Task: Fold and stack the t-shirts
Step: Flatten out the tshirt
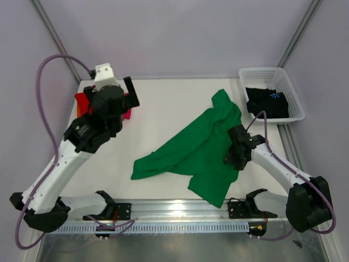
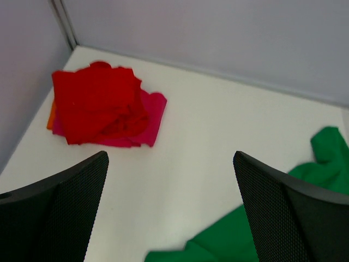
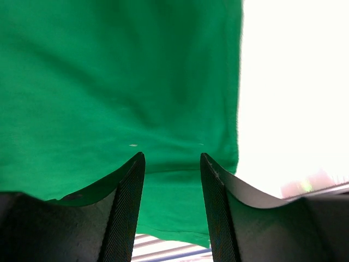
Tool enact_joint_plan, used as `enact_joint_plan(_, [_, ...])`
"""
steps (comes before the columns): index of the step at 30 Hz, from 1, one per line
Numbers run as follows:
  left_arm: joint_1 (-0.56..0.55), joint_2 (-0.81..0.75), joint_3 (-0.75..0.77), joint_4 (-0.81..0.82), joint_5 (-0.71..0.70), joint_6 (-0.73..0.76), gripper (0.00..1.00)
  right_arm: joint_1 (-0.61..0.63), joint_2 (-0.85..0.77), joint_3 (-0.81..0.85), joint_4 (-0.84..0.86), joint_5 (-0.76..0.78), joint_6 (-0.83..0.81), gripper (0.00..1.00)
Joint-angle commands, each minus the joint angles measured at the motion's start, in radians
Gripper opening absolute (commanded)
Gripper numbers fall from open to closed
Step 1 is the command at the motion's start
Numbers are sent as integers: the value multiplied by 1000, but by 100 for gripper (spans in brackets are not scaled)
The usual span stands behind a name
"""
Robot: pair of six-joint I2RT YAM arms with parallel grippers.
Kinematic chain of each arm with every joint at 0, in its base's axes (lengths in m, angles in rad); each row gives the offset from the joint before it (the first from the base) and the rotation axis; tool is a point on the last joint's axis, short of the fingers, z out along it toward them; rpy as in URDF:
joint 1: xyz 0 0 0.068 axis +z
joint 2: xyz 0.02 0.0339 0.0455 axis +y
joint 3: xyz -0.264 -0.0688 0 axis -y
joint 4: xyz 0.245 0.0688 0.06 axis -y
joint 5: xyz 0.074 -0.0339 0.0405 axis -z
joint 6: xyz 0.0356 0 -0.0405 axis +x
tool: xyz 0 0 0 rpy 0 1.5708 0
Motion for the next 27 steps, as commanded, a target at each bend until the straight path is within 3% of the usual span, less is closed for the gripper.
enact_joint_plan(1, [11,96,-29,-176,138,-223,99,-7,-28,113,19,82,-39,50])
enact_joint_plan(5, [11,280,-44,-264,264,-328,97,-7,-16,173,29,102,-86,50])
enact_joint_plan(12, [11,512,-15,-394,355,-395,92,-7,-16,175,49,102,-96,50])
enact_joint_plan(27, [12,719,-138,-218,568,-418,88,-7,15,147,98,79,-102,50])
